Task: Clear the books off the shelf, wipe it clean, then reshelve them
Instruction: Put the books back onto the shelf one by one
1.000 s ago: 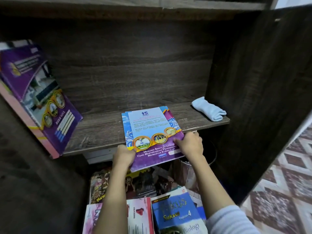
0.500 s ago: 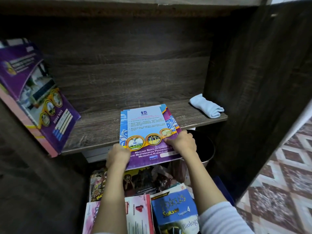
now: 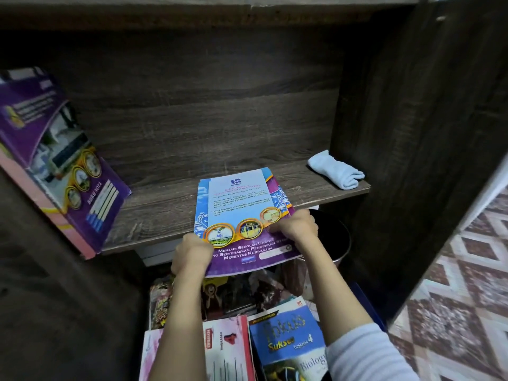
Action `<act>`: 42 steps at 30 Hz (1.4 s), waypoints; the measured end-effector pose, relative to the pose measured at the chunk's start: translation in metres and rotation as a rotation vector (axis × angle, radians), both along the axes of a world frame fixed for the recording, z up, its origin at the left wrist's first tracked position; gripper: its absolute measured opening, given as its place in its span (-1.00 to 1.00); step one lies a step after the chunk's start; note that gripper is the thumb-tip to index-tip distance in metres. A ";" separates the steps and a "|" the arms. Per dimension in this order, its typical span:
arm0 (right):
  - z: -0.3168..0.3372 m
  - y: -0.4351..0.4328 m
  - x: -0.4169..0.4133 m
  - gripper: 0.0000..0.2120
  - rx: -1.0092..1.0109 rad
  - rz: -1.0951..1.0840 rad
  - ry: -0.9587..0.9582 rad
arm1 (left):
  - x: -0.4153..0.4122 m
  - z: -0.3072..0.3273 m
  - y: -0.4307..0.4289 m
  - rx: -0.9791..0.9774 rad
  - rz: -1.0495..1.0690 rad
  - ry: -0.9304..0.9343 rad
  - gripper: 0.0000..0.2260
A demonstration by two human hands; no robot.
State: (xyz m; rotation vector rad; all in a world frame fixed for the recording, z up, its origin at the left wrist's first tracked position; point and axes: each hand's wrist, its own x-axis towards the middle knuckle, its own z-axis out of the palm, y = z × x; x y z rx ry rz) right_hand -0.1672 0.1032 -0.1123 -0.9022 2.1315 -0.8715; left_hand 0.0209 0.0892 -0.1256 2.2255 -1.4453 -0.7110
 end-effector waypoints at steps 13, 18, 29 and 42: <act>0.000 -0.013 0.009 -0.62 -0.251 0.164 -0.353 | 0.005 0.010 0.002 -0.124 0.054 0.054 -0.75; 0.027 -0.004 0.027 -0.63 -0.385 0.179 -0.405 | 0.025 0.014 0.002 -0.191 0.113 0.187 -0.79; 0.082 0.017 0.092 -0.58 -0.817 0.324 -0.266 | 0.069 0.060 0.007 -0.592 0.188 0.542 -0.68; 0.051 0.036 0.227 -0.43 -1.283 0.411 0.285 | 0.105 0.206 0.024 -0.988 -0.068 0.301 -0.26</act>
